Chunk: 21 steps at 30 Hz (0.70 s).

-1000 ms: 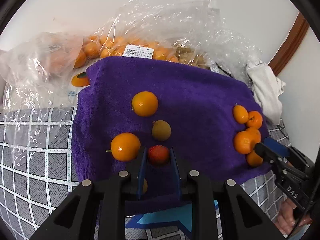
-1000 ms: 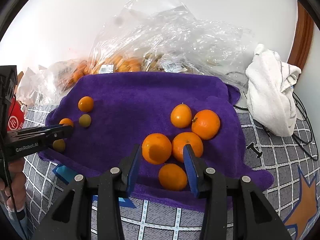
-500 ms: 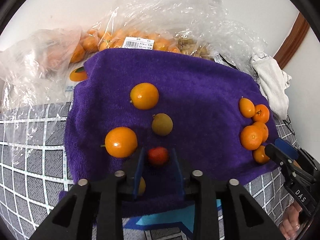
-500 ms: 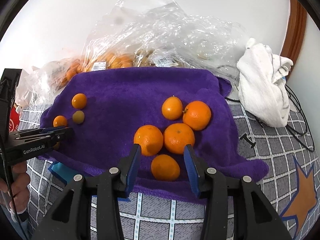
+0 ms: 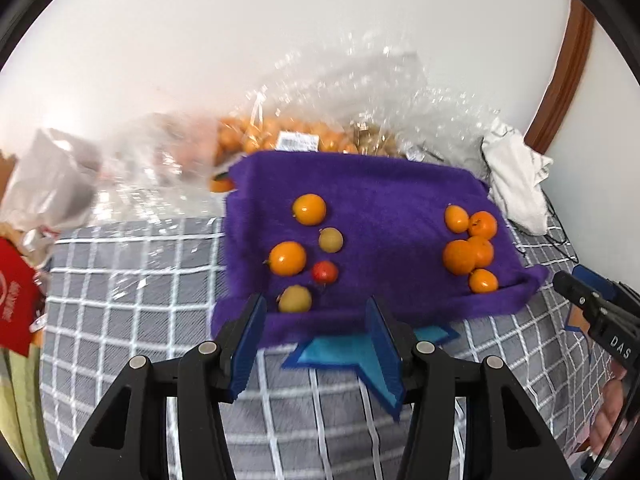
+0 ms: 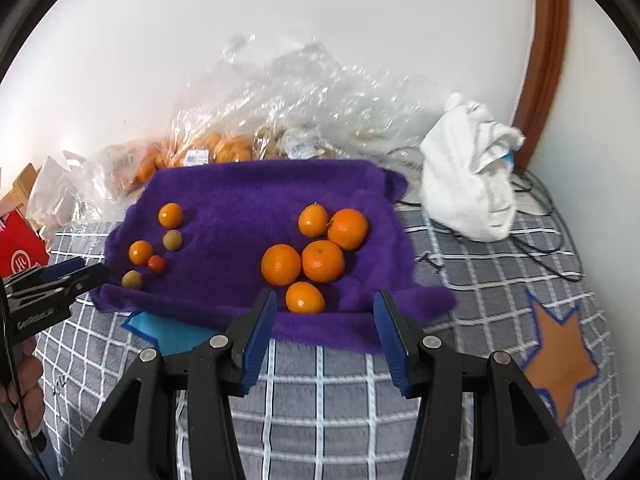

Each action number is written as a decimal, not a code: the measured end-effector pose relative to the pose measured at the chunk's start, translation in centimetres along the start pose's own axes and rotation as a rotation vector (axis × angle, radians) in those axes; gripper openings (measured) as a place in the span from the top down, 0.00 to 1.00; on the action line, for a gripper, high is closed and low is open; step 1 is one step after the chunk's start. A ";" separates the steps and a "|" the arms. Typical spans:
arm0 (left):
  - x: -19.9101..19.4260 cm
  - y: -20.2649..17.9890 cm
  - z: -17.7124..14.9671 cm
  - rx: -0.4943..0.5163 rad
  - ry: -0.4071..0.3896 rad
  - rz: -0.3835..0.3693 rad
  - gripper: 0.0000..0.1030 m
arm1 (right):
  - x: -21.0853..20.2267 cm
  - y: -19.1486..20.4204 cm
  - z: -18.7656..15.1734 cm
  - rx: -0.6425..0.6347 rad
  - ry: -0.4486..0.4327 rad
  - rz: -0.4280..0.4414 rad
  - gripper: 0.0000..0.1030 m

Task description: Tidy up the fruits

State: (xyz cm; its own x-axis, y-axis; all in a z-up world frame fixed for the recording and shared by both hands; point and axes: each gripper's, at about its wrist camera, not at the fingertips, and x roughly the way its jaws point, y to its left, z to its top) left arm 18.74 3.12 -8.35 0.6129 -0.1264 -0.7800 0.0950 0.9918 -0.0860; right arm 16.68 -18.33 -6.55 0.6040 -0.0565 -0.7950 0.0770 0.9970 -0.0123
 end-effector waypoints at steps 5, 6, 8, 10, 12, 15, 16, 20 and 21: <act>-4.9 -0.4 -2.2 0.000 -0.063 0.034 0.45 | -5.4 0.0 -1.5 -0.010 -0.083 -0.007 0.22; -5.7 -0.6 -2.5 0.003 -0.074 0.038 0.41 | -6.6 0.0 -1.9 -0.009 -0.097 0.002 0.18; -7.6 -1.1 -3.5 0.003 -0.103 0.046 0.35 | -8.3 0.0 -2.6 -0.011 -0.120 0.004 0.14; -9.0 -1.5 -4.3 0.004 -0.124 0.053 0.32 | -9.9 0.1 -3.3 -0.023 -0.143 -0.016 0.10; -10.5 -2.0 -5.0 0.004 -0.152 0.064 0.27 | -11.5 -0.1 -4.0 -0.015 -0.161 -0.029 0.07; -12.5 -2.5 -6.1 -0.006 -0.189 0.065 0.21 | -13.3 -0.5 -5.0 0.002 -0.178 -0.014 0.07; -13.0 -2.6 -6.5 -0.012 -0.195 0.063 0.20 | -14.2 -0.6 -5.4 0.002 -0.191 -0.021 0.07; -14.7 -3.0 -7.8 -0.023 -0.222 0.061 0.19 | -16.6 -0.8 -6.6 -0.013 -0.227 -0.045 0.06; -15.1 -3.1 -8.0 -0.020 -0.224 0.055 0.19 | -17.1 -0.9 -6.9 -0.013 -0.231 -0.050 0.06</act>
State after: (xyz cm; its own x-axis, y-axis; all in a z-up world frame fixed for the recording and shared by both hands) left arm 2.90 2.09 -1.32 0.7760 -0.0711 -0.6268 0.0419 0.9972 -0.0612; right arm 0.81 -17.85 2.88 0.7653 -0.1147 -0.6333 0.1017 0.9932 -0.0571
